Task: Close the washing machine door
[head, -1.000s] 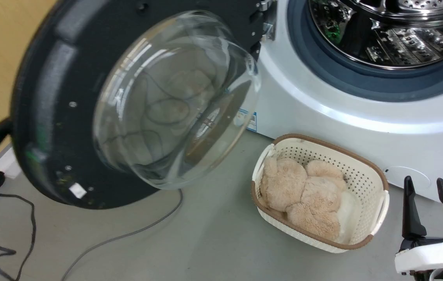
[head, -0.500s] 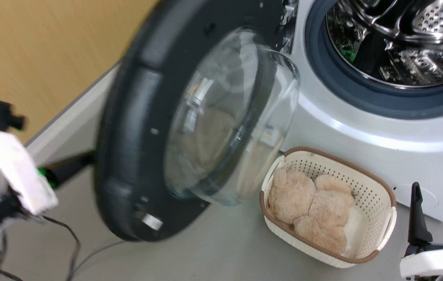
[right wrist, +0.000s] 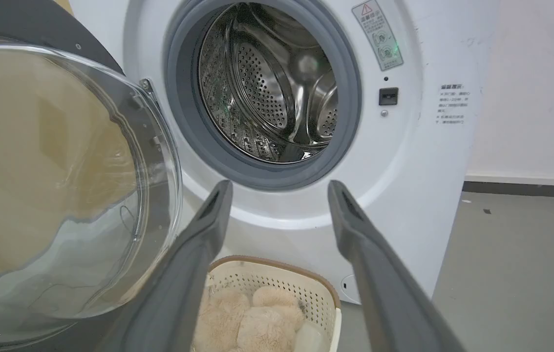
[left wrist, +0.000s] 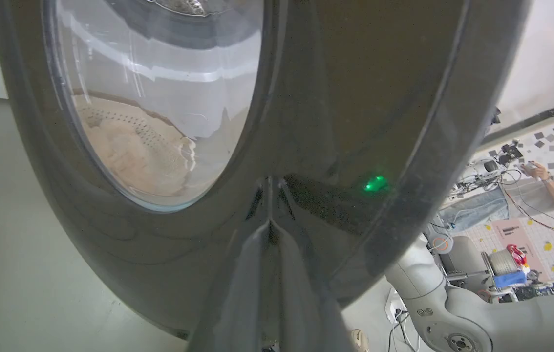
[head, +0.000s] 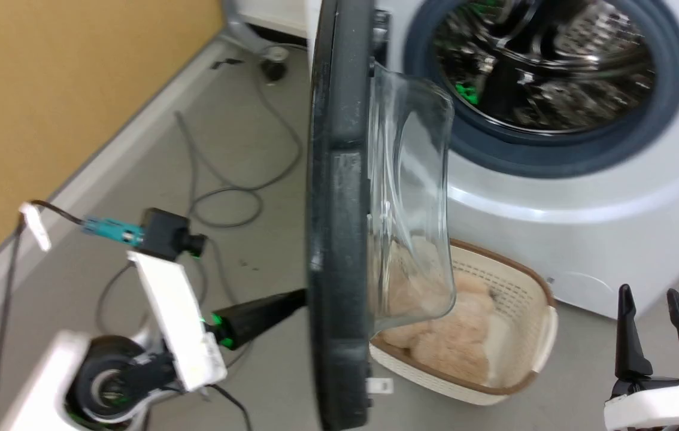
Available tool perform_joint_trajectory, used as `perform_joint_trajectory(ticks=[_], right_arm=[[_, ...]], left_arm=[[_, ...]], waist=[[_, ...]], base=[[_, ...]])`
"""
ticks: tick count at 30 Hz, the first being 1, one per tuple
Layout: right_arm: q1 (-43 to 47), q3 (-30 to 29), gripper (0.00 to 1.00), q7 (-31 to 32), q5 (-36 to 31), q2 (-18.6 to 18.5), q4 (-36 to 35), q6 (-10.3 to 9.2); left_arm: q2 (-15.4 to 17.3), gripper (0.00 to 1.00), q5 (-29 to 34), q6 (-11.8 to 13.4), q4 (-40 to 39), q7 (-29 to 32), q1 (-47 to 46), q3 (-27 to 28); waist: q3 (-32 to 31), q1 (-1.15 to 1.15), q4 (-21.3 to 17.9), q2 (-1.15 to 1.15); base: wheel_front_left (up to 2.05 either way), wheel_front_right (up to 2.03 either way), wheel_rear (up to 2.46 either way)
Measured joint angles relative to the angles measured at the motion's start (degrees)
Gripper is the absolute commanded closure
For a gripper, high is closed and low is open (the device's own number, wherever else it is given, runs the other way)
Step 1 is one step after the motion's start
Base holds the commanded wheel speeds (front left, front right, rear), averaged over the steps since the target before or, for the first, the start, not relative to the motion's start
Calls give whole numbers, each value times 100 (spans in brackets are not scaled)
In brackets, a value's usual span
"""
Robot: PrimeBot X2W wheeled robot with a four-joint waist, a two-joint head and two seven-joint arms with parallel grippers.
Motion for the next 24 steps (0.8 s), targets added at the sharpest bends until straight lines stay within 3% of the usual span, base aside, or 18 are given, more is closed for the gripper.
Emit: perform_joint_trajectory(ticks=[10, 19, 24], right_arm=[[-2, -65, 0, 0, 12, 7, -9, 0], [-23, -43, 0, 0, 42, 8, -25, 0], [-123, 11, 0, 0, 44, 9, -51, 0]], left_arm=[[-437, 100, -14, 0, 80, -828, -2, -610], [-937, 100, -94, 0, 665, -1904, -78, -981], [-1036, 100, -22, 0, 1020, -2528, -288, -1192]], waist=[[78, 0, -980, 0], [182, 0, -1796, 0], [253, 0, -2160, 0]], base=[[0, 0, 0], [0, 0, 0], [0, 0, 0]])
